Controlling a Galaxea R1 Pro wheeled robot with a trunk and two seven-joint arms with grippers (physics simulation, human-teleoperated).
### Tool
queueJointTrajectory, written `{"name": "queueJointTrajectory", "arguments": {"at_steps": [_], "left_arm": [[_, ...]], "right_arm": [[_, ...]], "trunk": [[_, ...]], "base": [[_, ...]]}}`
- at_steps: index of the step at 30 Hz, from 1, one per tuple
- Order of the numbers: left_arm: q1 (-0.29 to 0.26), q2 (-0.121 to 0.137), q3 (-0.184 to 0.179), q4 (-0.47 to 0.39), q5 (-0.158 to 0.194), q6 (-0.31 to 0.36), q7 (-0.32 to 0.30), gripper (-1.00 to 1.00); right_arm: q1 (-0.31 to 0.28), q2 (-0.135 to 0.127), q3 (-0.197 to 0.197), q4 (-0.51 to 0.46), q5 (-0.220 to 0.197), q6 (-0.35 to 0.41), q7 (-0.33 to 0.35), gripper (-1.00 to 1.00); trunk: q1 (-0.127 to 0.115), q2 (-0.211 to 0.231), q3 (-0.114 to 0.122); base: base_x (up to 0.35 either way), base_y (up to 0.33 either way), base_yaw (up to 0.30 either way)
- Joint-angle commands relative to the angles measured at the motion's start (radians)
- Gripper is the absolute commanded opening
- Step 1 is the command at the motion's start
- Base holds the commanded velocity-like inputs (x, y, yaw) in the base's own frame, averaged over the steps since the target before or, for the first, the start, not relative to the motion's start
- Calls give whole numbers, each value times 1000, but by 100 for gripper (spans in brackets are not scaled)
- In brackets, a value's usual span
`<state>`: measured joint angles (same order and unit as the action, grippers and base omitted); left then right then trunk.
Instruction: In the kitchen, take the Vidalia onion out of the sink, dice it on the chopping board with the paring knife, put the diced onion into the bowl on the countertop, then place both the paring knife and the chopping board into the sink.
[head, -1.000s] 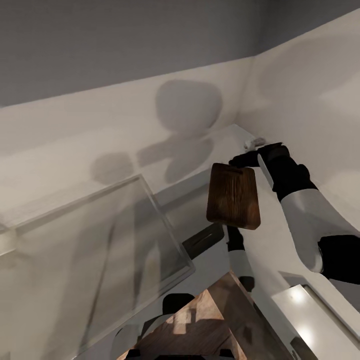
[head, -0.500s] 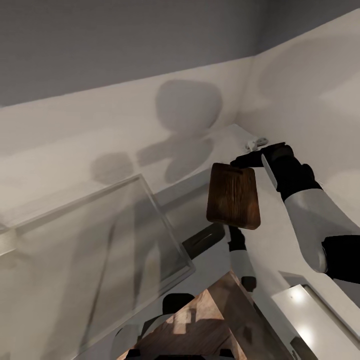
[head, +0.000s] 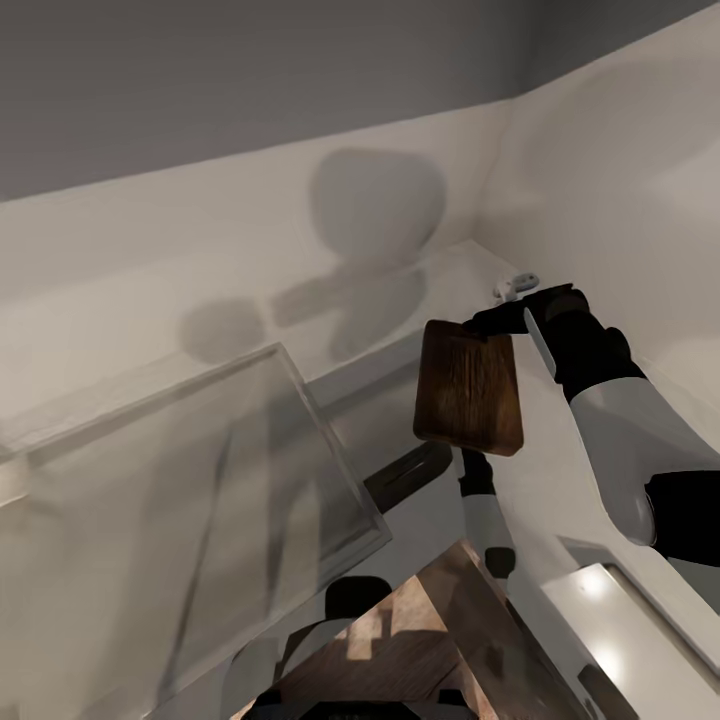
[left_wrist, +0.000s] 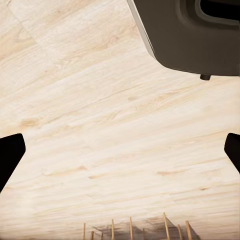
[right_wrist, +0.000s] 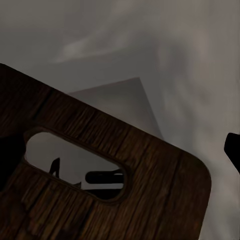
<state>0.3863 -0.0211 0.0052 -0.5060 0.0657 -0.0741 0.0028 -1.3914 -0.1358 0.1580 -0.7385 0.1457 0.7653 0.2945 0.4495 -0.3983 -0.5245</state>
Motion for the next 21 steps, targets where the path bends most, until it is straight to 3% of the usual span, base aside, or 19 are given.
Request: {"name": "queueJointTrajectory", "arguments": {"at_steps": [1,10,21], "left_arm": [[1,0,0,-2,7,-1,0,100],[0,0,1,-2,7,-1,0,100],[0,0,1,-2,7,-1,0,100]], "right_arm": [[-1,-1,3,-2,11,3,8,100],[-1,-19,3,-4,12,1,8,100],[-1,-21,3,-4,12,-1,8,100]], "trunk": [[1,-2,-3],[1,-2,-18],[1,-2,-35]], "base": [[0,0,0],[0,0,0],[0,0,0]]}}
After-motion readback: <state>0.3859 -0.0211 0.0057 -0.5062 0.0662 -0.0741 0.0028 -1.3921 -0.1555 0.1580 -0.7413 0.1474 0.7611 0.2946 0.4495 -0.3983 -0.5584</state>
